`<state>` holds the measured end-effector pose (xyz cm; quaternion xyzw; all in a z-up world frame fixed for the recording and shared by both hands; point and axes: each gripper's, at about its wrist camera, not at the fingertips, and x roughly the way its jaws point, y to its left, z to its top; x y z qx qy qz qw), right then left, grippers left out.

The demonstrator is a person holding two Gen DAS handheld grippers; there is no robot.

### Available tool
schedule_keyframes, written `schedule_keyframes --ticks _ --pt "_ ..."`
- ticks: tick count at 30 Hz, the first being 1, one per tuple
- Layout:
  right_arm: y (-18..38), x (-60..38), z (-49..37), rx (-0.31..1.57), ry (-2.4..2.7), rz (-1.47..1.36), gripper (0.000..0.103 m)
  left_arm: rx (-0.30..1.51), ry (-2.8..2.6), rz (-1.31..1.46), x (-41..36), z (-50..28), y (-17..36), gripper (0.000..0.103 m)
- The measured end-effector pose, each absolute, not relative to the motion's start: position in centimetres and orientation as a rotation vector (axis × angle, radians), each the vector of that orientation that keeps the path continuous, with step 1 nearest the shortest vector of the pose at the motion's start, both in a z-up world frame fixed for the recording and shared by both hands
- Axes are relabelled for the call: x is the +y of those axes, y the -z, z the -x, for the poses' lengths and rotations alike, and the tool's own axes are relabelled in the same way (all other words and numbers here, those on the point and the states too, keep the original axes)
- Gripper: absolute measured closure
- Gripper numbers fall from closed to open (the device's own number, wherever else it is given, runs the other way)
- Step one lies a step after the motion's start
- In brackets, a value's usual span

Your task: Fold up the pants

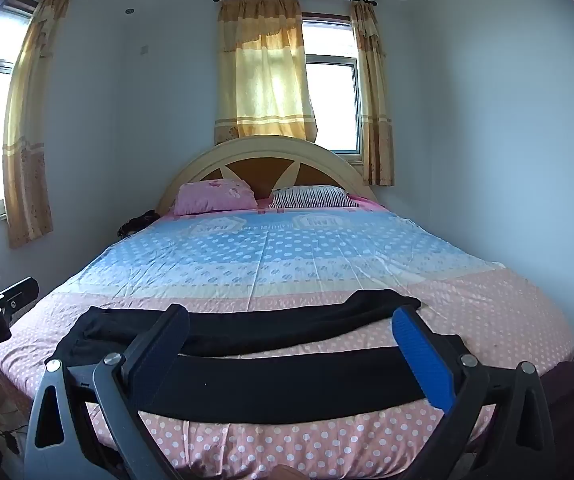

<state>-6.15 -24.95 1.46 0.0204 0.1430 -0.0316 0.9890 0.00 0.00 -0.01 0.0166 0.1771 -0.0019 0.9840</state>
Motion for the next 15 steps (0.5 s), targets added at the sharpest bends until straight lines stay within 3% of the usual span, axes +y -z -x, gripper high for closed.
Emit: schedule_keyframes --ticks 15 --pt "-0.5 -24.6 5.5 0.317 0.077 -0.025 0.001 0.354 0.000 -0.001 0.5 -0.1 -0.1 0.000"
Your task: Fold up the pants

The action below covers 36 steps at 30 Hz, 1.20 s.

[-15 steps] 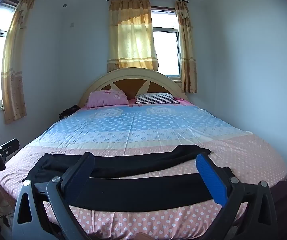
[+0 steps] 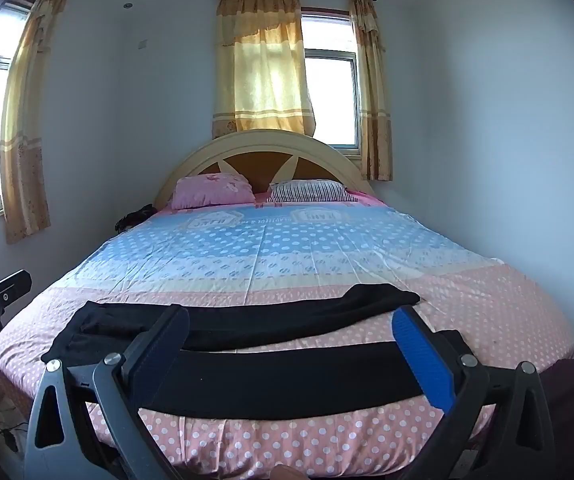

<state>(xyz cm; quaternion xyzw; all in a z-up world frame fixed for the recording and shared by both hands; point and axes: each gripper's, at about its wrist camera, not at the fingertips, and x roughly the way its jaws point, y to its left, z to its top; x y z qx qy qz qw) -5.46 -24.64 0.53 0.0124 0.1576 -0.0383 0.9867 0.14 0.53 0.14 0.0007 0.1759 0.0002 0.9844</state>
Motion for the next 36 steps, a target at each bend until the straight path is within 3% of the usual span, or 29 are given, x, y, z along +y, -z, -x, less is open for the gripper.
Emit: schedule_keyframes --ticks 36 --pt "0.2 -25.4 4.8 0.341 0.091 -0.040 0.001 0.380 0.005 -0.021 -0.1 -0.7 1.0 0.000"
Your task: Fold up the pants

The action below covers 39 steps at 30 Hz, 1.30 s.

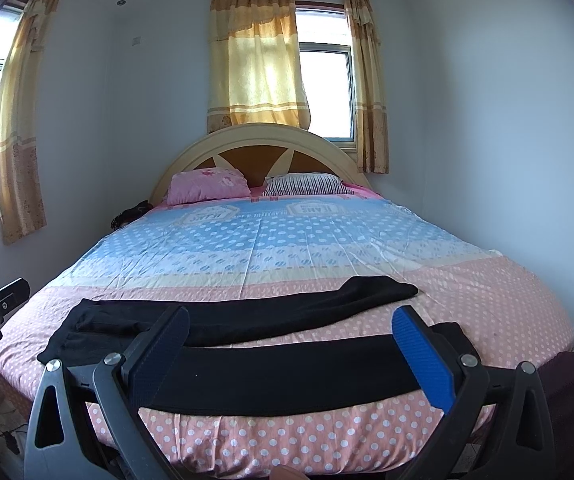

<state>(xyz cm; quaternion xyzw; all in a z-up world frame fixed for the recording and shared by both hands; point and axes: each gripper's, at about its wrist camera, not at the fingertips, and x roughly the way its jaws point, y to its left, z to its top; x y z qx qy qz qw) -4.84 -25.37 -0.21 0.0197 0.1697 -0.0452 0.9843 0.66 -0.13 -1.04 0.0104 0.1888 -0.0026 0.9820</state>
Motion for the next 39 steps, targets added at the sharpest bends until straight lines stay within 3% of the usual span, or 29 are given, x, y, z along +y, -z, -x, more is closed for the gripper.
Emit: schedule_keyframes --ticks 39 --pt "1.7 -25.9 3.6 0.383 0.107 -0.035 0.001 0.407 0.013 -0.025 -0.5 -1.2 2.0 0.000"
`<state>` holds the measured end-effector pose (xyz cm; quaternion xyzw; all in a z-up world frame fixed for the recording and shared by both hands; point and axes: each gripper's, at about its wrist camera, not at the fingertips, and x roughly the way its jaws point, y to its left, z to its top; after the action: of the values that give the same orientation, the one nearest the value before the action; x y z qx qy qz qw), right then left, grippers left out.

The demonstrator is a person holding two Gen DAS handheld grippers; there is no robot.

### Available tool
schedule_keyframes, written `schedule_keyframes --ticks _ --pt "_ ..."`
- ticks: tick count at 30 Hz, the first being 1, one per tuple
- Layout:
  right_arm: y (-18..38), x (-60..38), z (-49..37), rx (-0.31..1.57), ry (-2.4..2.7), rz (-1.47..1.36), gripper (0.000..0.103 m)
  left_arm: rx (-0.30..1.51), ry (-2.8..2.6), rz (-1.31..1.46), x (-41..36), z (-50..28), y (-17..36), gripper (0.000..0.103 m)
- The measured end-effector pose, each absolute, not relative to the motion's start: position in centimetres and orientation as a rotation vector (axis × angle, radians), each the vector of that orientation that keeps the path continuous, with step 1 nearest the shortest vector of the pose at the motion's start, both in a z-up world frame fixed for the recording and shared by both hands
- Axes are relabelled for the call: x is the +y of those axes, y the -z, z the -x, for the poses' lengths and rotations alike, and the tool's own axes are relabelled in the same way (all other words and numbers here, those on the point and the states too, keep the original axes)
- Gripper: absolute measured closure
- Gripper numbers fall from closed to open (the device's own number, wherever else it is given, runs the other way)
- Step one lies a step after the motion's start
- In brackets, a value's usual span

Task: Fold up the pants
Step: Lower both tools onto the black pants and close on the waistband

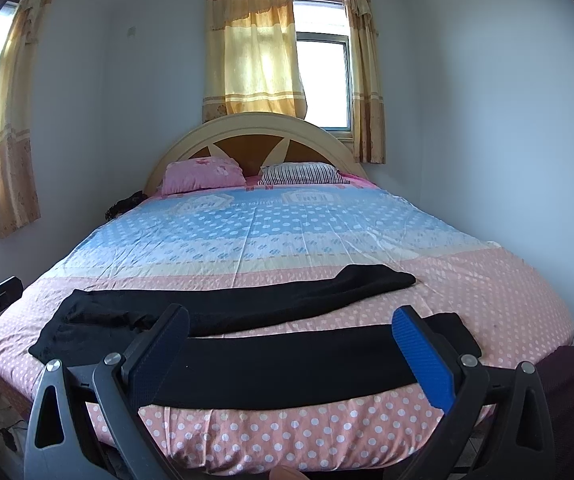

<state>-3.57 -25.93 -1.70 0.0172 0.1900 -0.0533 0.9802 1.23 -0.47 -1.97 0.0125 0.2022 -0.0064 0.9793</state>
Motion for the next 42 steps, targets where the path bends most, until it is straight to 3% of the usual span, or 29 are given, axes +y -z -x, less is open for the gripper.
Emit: schedule_keyframes --ticks 12,20,22,25,27,28,34,38,40,42 --pt "5.6 -28.5 -0.7 0.473 0.109 -0.021 0.001 0.505 0.025 -0.036 0.4 -4.8 5.4 0.000" --pt "8.2 -34.7 -8.0 0.576 0.148 0.051 0.001 0.650 -0.141 -0.040 8.3 -14.0 10.5 0.000" --pt "8.7 -37.0 -9.8 0.599 0.164 0.050 0.007 0.675 -0.206 -0.056 11.6 -16.7 11.4 0.000" --pt "9.4 -40.4 -12.6 0.649 0.181 0.021 0.024 0.714 -0.258 -0.043 16.3 -19.9 12.4 0.008" --pt "9.8 -42.4 -14.7 0.678 0.194 0.003 0.029 0.743 -0.295 -0.032 18.9 -22.1 13.0 0.014" --pt "10.0 -43.1 -15.7 0.690 0.206 -0.006 0.029 0.754 -0.297 -0.023 20.3 -23.4 13.4 0.019" --pt "10.3 -45.9 -21.2 0.728 0.237 -0.042 0.029 0.855 -0.218 0.023 22.5 -29.2 15.6 0.027" --pt "10.6 -45.7 -23.6 0.745 0.225 0.000 0.029 0.917 -0.173 -0.030 22.8 -32.8 17.4 0.050" --pt "10.9 -46.0 -24.4 0.763 0.219 -0.011 0.029 0.947 -0.162 -0.028 23.1 -34.0 18.3 0.057" --pt "11.3 -46.4 -24.9 0.778 0.212 -0.035 0.029 0.970 -0.137 0.005 23.5 -34.9 19.1 0.057"
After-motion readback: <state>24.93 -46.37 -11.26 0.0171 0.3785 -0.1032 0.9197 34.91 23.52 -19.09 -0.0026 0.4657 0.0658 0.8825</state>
